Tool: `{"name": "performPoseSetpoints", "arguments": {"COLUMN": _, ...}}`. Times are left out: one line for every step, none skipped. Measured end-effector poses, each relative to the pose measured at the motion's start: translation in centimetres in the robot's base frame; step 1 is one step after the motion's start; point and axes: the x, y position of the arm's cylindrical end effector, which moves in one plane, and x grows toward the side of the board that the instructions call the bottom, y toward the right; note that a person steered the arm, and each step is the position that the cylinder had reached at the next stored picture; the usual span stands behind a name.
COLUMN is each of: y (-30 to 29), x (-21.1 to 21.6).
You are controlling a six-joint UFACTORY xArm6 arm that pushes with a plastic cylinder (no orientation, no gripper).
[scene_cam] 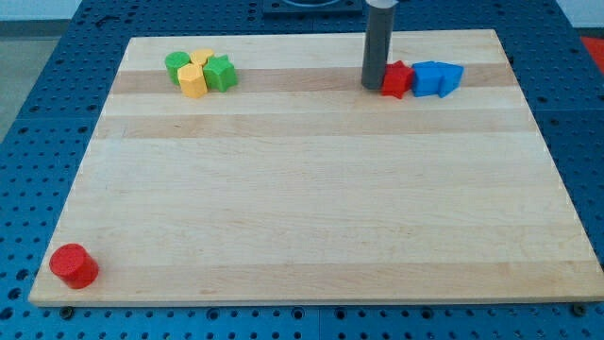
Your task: Move your arm to the bottom left
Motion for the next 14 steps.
{"name": "performPoseSetpoints", "arguments": {"y": 0.7, "x": 0.0}}
{"name": "performPoseSetpoints", "arguments": {"y": 0.6, "x": 0.0}}
{"name": "performPoseSetpoints", "arguments": {"y": -3.1, "x": 3.0}}
{"name": "performPoseSetpoints", "arguments": {"y": -8.0, "x": 6.7}}
{"name": "performPoseSetpoints", "arguments": {"y": -14.0, "x": 9.6}}
{"name": "performPoseSetpoints", "arguments": {"y": -20.0, "x": 12.2}}
{"name": "performPoseSetpoints", "arguments": {"y": -25.9, "x": 14.8}}
{"name": "performPoseSetpoints", "arguments": {"y": -31.3, "x": 16.8}}
{"name": "performPoseSetpoints", "arguments": {"y": -35.1, "x": 19.0}}
{"name": "performPoseSetpoints", "arguments": {"y": -38.0, "x": 22.0}}
{"name": "performPoseSetpoints", "arguments": {"y": -39.6, "x": 23.2}}
{"name": "performPoseSetpoints", "arguments": {"y": -39.7, "x": 23.5}}
{"name": "performPoseSetpoints", "arguments": {"y": -39.8, "x": 27.6}}
{"name": "performPoseSetpoints", "arguments": {"y": -39.7, "x": 29.8}}
